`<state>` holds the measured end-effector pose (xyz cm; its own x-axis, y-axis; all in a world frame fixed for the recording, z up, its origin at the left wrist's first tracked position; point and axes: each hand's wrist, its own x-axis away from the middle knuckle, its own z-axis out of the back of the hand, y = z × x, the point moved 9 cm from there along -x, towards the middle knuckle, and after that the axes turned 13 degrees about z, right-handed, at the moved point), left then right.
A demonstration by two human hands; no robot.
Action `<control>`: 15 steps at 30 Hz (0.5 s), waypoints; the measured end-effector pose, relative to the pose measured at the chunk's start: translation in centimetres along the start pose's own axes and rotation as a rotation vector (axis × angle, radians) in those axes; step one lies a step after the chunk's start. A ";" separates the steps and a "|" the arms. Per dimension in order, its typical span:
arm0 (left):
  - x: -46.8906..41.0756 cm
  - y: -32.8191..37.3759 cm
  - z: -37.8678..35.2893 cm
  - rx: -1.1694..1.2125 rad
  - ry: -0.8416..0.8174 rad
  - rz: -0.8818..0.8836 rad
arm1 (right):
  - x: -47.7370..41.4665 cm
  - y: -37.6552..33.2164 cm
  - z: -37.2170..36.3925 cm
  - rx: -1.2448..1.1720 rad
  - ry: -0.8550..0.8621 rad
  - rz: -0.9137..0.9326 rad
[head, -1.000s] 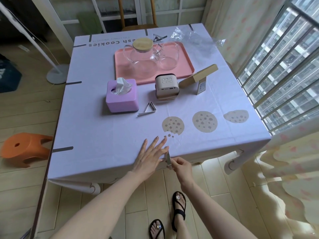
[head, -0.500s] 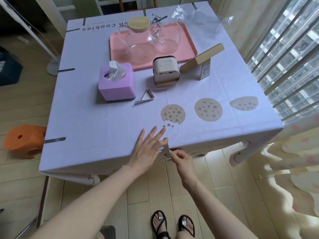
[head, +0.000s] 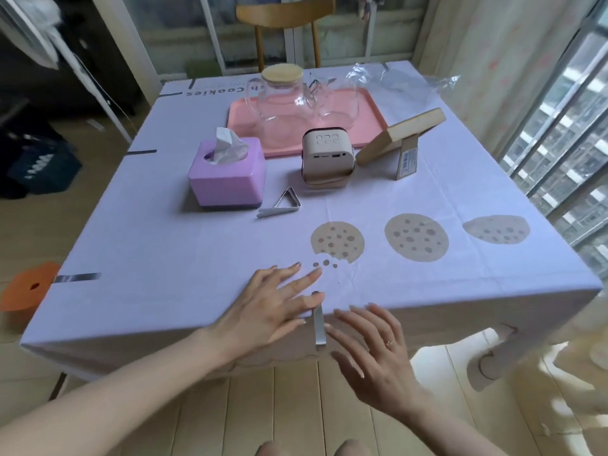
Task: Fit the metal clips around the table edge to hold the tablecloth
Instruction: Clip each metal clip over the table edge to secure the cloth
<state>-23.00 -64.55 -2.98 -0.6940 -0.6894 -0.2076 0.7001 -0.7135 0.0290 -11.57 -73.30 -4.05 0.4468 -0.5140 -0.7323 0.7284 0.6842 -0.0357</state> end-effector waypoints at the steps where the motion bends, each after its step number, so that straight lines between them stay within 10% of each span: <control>1: 0.1 0.1 0.0 -0.004 0.010 -0.016 | -0.2 0.1 -0.6 0.027 -0.008 0.089; 15: 0.2 -0.2 -0.2 0.032 0.082 -0.030 | -0.5 -0.6 -1.3 0.111 0.426 0.538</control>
<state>-23.29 -64.55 -3.20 -0.6973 -0.6562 -0.2885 0.6727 -0.7380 0.0526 -12.95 -72.79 -4.50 0.5349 0.1451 -0.8323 0.5218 0.7181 0.4605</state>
